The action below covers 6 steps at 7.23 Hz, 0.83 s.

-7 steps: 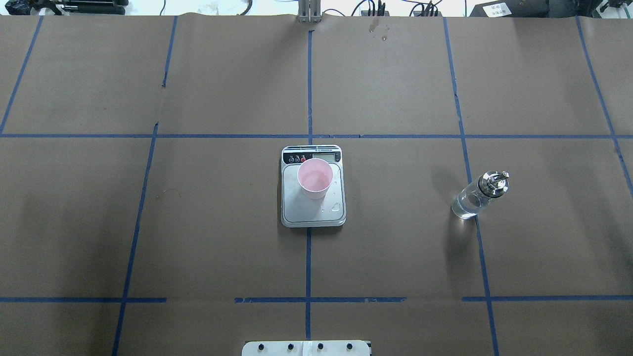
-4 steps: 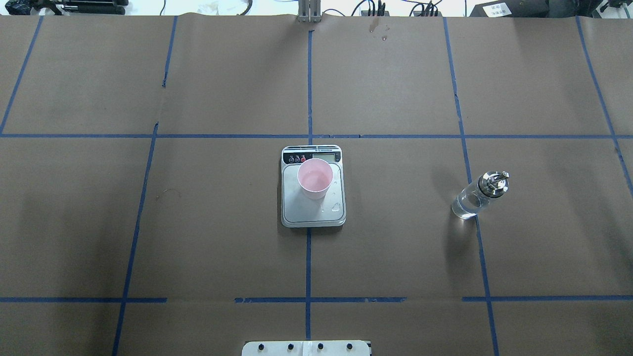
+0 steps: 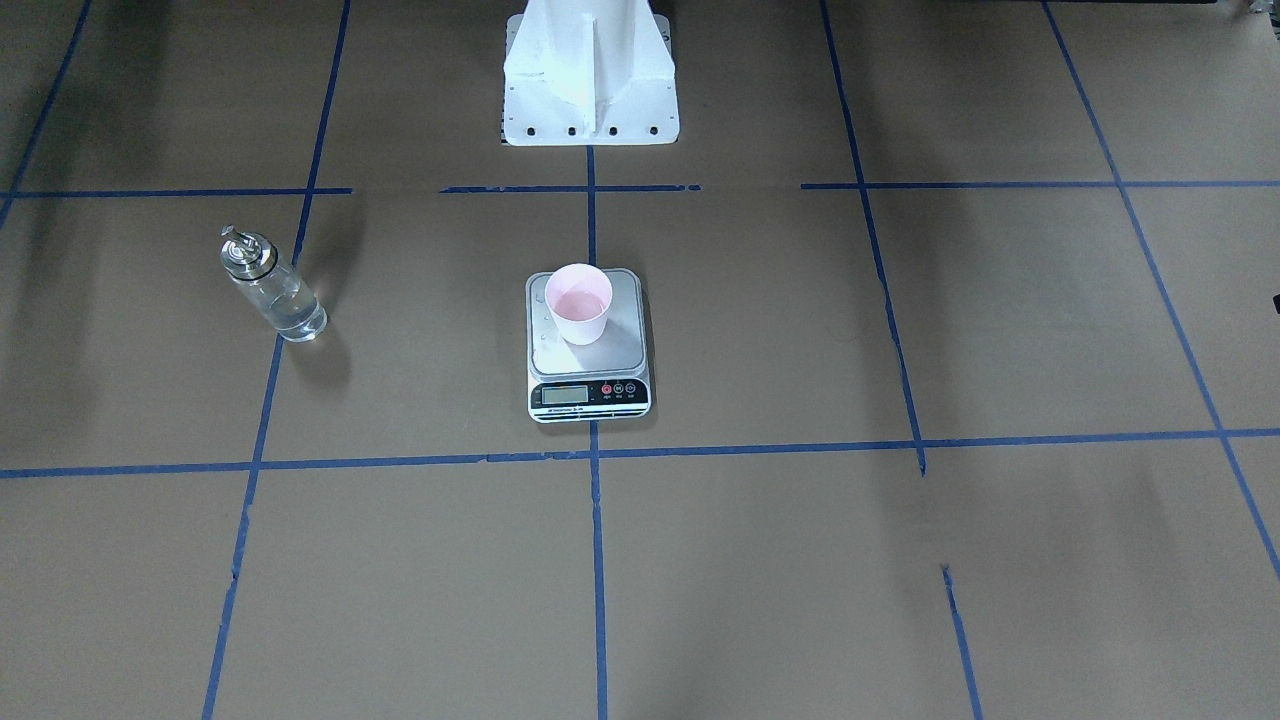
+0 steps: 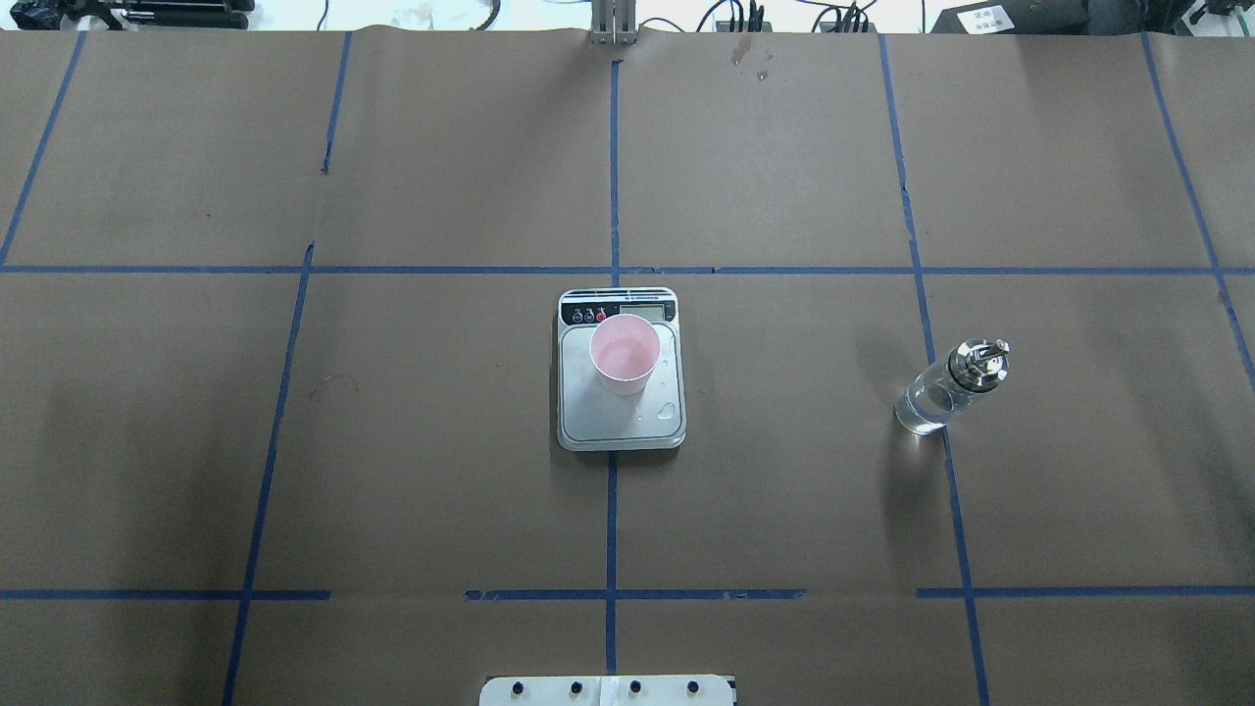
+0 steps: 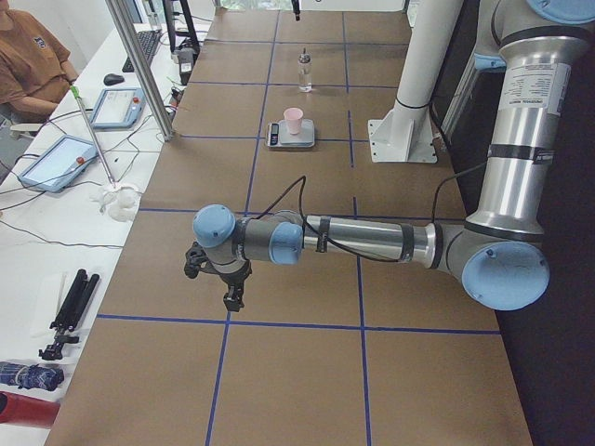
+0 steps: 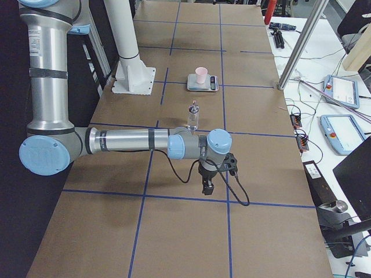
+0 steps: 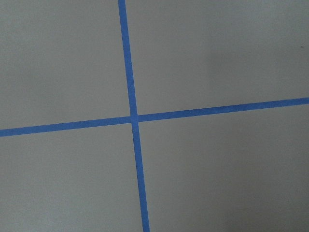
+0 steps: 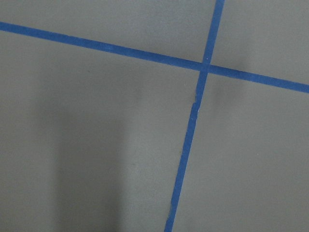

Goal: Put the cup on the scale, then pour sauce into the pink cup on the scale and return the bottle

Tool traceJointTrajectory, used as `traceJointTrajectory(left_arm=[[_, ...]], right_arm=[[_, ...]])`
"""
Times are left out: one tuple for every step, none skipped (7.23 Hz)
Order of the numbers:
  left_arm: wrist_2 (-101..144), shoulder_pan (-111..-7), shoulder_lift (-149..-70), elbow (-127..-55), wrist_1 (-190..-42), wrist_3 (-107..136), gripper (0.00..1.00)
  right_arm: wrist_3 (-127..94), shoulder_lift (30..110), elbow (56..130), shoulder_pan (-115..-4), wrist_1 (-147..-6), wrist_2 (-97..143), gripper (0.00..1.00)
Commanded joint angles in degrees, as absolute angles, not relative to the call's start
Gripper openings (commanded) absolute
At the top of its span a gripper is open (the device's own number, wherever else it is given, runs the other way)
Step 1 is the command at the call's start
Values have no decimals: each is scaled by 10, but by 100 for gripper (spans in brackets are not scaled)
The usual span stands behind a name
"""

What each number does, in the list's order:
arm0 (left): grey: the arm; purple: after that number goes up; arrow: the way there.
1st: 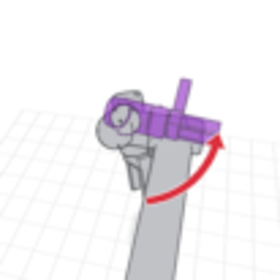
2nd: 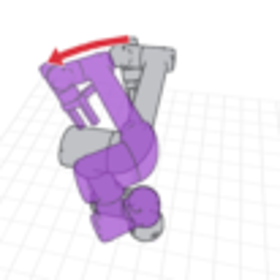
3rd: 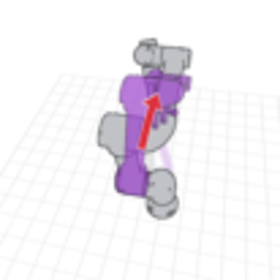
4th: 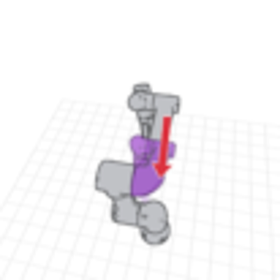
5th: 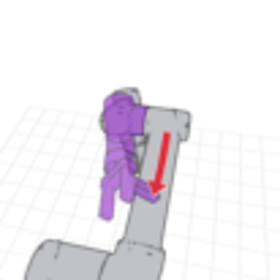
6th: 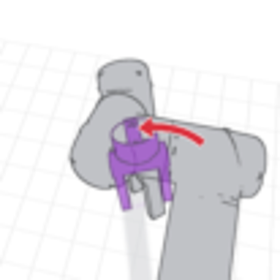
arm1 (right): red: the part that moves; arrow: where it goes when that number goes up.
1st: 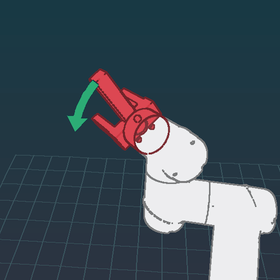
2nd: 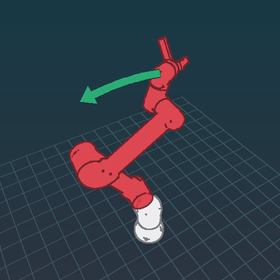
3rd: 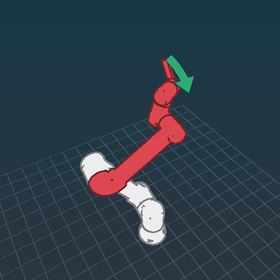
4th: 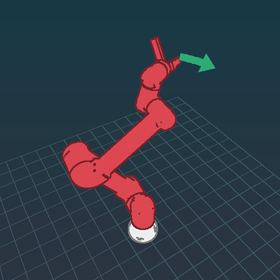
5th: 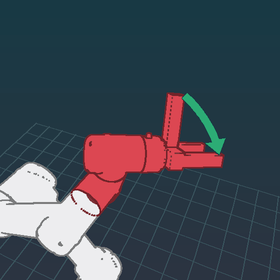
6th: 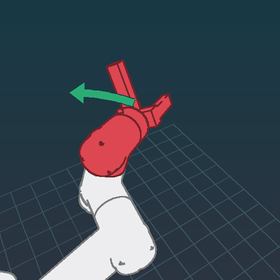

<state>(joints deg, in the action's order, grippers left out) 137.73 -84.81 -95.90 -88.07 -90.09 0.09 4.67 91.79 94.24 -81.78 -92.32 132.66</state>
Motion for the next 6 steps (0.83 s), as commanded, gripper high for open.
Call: traceJointTrajectory(left_arm=[[1377, -848, -961, -881, -900, -1, 100], [1376, -848, -965, -882, -899, -1, 100], [1375, -848, -965, -881, -899, -1, 100], [1376, -848, -966, -882, -899, -1, 100], [1381, -848, -966, -885, -898, -1, 100], [1383, -848, -967, -888, -898, -2, 100]], right_arm=[[47, 917, 940, -817, -923, 1326, 100], [47, 916, 939, -817, -923, 1326, 100], [47, 917, 939, -817, -923, 1326, 100], [47, 917, 939, -817, -923, 1326, 100], [47, 916, 939, -817, -923, 1325, 100], [47, 916, 940, -817, -923, 1326, 100]])
